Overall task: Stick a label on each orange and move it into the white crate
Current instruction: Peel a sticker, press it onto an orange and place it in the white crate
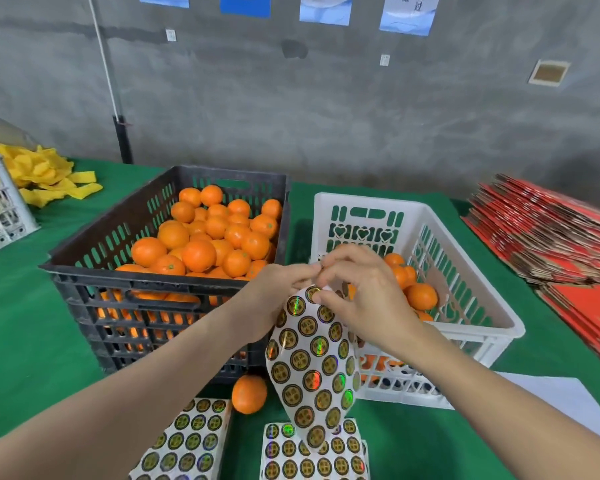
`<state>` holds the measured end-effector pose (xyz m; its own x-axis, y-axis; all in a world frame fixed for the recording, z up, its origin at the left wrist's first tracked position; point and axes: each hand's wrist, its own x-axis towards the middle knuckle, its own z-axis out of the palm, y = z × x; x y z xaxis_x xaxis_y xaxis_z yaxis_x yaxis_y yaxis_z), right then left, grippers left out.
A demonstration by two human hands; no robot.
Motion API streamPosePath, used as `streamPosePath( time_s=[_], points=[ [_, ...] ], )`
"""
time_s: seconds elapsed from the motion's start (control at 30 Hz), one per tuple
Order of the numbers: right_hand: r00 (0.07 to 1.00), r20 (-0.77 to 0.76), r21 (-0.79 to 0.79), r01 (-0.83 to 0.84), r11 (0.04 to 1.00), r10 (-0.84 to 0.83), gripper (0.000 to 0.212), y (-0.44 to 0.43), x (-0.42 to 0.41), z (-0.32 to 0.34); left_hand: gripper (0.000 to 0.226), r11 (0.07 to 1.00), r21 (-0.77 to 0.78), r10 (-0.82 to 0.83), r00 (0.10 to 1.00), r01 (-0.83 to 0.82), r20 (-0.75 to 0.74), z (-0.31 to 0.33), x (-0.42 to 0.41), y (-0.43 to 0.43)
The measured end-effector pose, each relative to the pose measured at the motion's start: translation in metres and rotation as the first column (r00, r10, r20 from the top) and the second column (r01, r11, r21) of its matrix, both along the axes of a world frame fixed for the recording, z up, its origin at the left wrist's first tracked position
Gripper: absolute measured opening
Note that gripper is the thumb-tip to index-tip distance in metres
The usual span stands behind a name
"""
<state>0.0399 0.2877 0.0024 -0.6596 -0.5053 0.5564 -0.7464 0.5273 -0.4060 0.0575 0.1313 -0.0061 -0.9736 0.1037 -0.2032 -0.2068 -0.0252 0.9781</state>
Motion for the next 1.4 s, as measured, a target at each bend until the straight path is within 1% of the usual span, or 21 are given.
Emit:
streamPosePath(
  time_s=[0.17, 0.27, 0.4, 0.47, 0.53, 0.6, 0.67, 0.7, 0.77, 0.83, 0.9, 0.93, 0.97, 1.0, 1.03, 1.07, 1.13, 1.2, 1.3, 1.37, 1.4],
  points=[
    [0.992, -0.108, -0.054, -0.071, 0.996, 0.065, 0.012, -0.005, 0.003, -0.007, 0.046, 0.994, -0.111, 0.011, 0.999, -0.015, -0.036, -0.001, 0.001, -0.002],
    [0.962, -0.264, -0.056, -0.093, 0.994, 0.076, 0.011, -0.005, 0.003, -0.014, 0.021, 0.989, -0.130, 0.069, 0.996, -0.076, -0.058, 0.000, 0.004, -0.002],
    [0.918, -0.365, -0.048, -0.186, 0.981, 0.156, 0.009, -0.005, 0.006, -0.020, 0.043, 0.990, -0.105, 0.087, 0.995, -0.091, -0.043, -0.008, 0.004, -0.003],
    [0.951, -0.246, -0.197, -0.239, 0.951, 0.188, 0.007, -0.006, 0.010, -0.019, 0.031, 0.992, -0.077, 0.097, 0.995, -0.099, -0.024, -0.010, 0.007, -0.003],
    [0.975, 0.010, -0.345, -0.207, 0.915, 0.224, 0.015, -0.003, 0.010, -0.014, 0.023, 0.993, -0.088, 0.075, 0.997, -0.077, -0.032, -0.012, 0.011, -0.005],
    [0.896, 0.327, -0.281, -0.212, 0.936, 0.301, 0.046, 0.001, 0.006, -0.008, 0.029, 0.999, -0.046, 0.001, 0.997, -0.004, -0.075, -0.012, 0.015, -0.007],
    [0.776, 0.533, -0.178, -0.286, 0.942, 0.337, 0.074, 0.002, 0.000, -0.003, 0.034, 0.996, -0.074, -0.054, 0.987, 0.043, -0.152, -0.010, 0.019, -0.008],
    [0.754, 0.564, -0.164, -0.299, 0.940, 0.338, 0.081, -0.001, -0.002, -0.001, 0.033, 0.994, -0.108, -0.054, 0.982, 0.035, -0.179, -0.009, 0.020, -0.010],
    [0.793, 0.540, -0.142, -0.244, 0.959, 0.282, 0.085, -0.006, -0.008, 0.003, 0.042, 0.988, -0.154, -0.053, 0.981, 0.024, -0.186, -0.006, 0.019, -0.015],
    [0.844, 0.493, -0.116, -0.176, 0.977, 0.211, 0.083, -0.012, -0.014, 0.008, 0.052, 0.982, -0.189, -0.034, 0.993, 0.012, -0.112, -0.001, 0.012, -0.031],
    [0.849, 0.480, -0.137, -0.177, 0.975, 0.221, 0.079, -0.017, -0.019, 0.013, 0.048, 0.978, -0.192, 0.064, 0.994, -0.081, -0.093, 0.006, -0.006, -0.059],
    [0.843, 0.482, -0.144, -0.194, 0.970, 0.240, 0.079, -0.020, -0.021, 0.016, 0.037, 0.949, -0.270, 0.128, 0.981, -0.165, -0.149, 0.008, -0.021, -0.078],
    [0.837, 0.484, -0.136, -0.217, 0.967, 0.256, 0.079, -0.024, -0.022, 0.019, 0.024, 0.863, -0.438, 0.161, 0.959, -0.252, -0.234, 0.008, -0.038, -0.098],
    [0.829, 0.489, -0.123, -0.242, 0.962, 0.271, 0.080, -0.027, -0.023, 0.022, 0.014, 0.704, -0.650, 0.117, 0.950, -0.285, -0.289, 0.006, -0.056, -0.120],
    [0.818, 0.498, -0.119, -0.265, 0.957, 0.289, 0.081, -0.031, -0.023, 0.023, 0.018, 0.506, -0.829, 0.039, 0.966, -0.238, -0.254, 0.004, -0.074, -0.139],
    [0.805, 0.510, -0.121, -0.284, 0.951, 0.305, 0.081, -0.034, -0.024, 0.024, 0.031, 0.324, -0.939, -0.027, 0.991, -0.118, -0.134, -0.001, -0.092, -0.155],
    [0.790, 0.522, -0.108, -0.313, 0.943, 0.322, 0.081, -0.040, -0.025, 0.026, 0.037, 0.107, -0.983, -0.059, 0.988, 0.147, 0.141, -0.014, -0.120, -0.176],
    [0.788, 0.525, -0.102, -0.317, 0.943, 0.321, 0.080, -0.043, -0.028, 0.027, 0.020, -0.002, -0.958, -0.027, 0.957, 0.288, 0.288, -0.026, -0.137, -0.182],
    [0.789, 0.531, -0.114, -0.293, 0.949, 0.308, 0.080, -0.043, -0.030, 0.029, 0.040, -0.085, -0.952, -0.026, 0.955, 0.293, 0.296, -0.042, -0.158, -0.188],
    [0.784, 0.534, -0.139, -0.288, 0.947, 0.317, 0.079, -0.040, -0.030, 0.029, 0.050, -0.081, -0.965, -0.024, 0.967, 0.250, 0.252, -0.045, -0.163, -0.187],
    [0.776, 0.538, -0.157, -0.290, 0.944, 0.328, 0.079, -0.039, -0.030, 0.028, 0.053, -0.035, -0.975, -0.025, 0.975, 0.221, 0.222, -0.045, -0.163, -0.186]
  ],
)
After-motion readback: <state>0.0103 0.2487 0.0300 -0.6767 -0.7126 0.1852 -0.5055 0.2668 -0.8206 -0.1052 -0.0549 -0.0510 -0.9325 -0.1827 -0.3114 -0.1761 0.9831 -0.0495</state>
